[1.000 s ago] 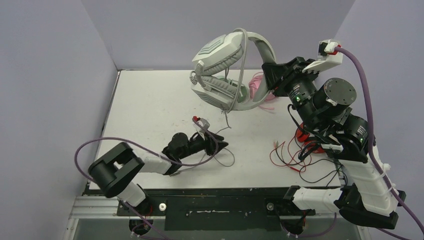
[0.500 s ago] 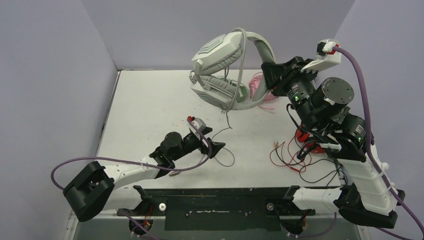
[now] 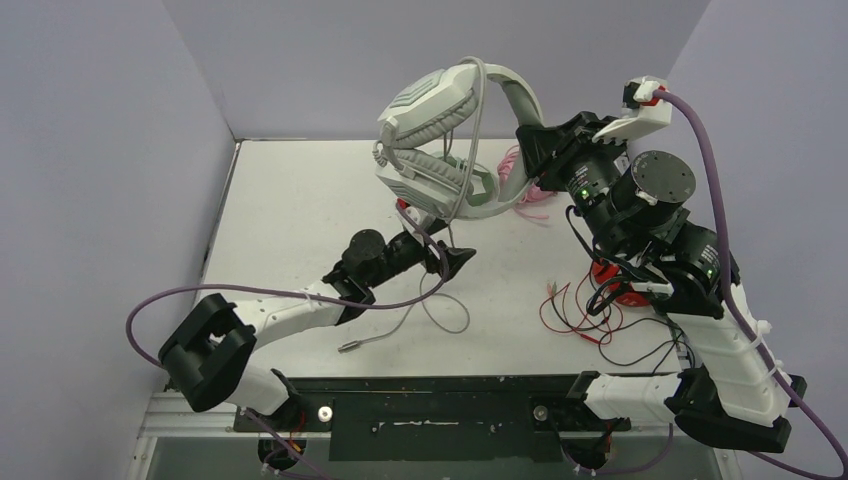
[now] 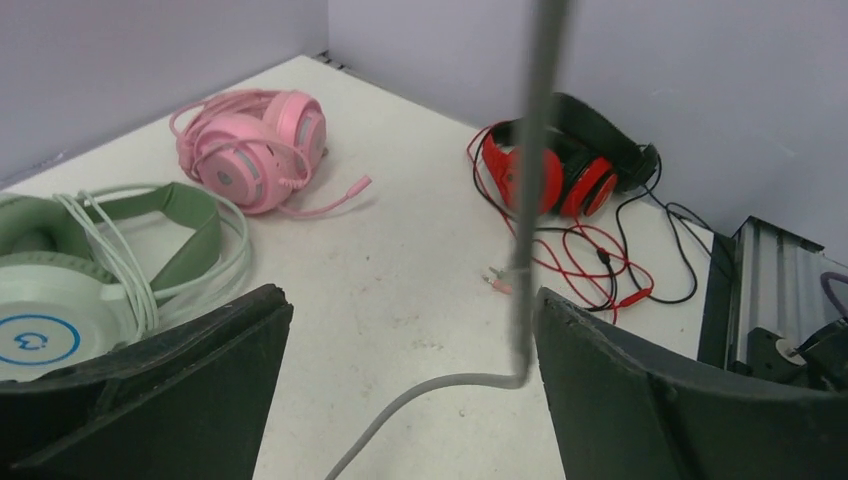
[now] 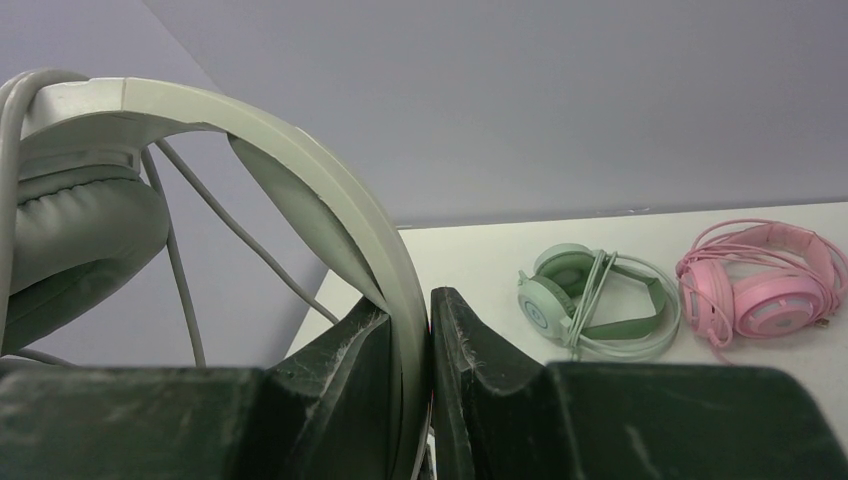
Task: Wrap the headphones
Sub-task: Wrap the headphones cable around the headphones.
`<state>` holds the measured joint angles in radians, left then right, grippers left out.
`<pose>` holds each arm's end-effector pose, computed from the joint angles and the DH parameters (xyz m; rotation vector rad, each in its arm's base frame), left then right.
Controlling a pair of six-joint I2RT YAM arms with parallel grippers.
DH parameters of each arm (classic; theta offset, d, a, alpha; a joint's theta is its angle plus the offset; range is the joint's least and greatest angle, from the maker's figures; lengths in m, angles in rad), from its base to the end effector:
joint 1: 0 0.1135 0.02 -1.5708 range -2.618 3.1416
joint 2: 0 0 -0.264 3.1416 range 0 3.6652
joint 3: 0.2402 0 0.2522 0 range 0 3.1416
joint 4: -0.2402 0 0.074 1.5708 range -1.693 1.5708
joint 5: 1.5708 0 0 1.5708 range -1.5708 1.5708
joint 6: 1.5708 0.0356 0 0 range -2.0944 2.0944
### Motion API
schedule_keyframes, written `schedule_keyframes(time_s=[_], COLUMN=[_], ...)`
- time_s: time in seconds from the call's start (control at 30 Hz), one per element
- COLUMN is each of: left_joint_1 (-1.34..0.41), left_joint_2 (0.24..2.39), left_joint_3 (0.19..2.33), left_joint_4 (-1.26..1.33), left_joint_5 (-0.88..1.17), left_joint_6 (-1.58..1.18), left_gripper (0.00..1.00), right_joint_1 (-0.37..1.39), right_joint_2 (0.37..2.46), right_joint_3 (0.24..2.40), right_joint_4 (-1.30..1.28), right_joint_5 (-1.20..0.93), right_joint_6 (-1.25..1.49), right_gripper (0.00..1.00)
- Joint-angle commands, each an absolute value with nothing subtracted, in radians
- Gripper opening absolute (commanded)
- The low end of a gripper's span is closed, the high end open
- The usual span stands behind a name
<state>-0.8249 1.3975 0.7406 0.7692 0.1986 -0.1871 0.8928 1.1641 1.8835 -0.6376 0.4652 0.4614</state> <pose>0.2075 -0.2349 0.2837 0.6402 1.3961 -0.9610 0.1164 0.1191 0.5712 0.0555 1.5422 0.7404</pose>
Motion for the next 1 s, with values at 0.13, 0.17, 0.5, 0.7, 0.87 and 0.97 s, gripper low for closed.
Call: schedule_keyframes(time_s=[0.13,0.17,0.5,0.7,0.87,0.97], left_joint_1=[-0.783,-0.784,-0.791,-0.828,-0.889,-0.929], left_joint_2=[1.6,1.619,1.629,1.502,1.39,1.332], left_joint_3=[0.813,0.814,0.758,0.647,0.559,0.549], left_joint_4=[0.967,0.987,0.949,0.845,0.744,0.664], left_joint_5=[0.218,0.217,0.218,0.221,0.186,0.165], left_joint_6=[-0.229,-0.234,-0.219,-0.221,-0.223,-0.212], left_gripper=[0.41,0.36,0.0,0.0,0.0,0.0], right_joint_1=[0.902,0.901,0.902,0.901,0.892,0.878], right_joint_2=[1.133,1.131,1.13,1.147,1.16,1.177], right_joint_3=[1.929,1.928,1.911,1.827,1.761,1.738], right_joint_4=[-0.511,-0.511,-0.527,-0.455,-0.331,-0.27], right_joint_5=[0.536,0.547,0.813,1.057,1.178,1.218], right_joint_6=[0.528,0.529,0.443,0.337,0.207,0.141], right_gripper=[0.0,0.0,0.0,0.0,0.0,0.0])
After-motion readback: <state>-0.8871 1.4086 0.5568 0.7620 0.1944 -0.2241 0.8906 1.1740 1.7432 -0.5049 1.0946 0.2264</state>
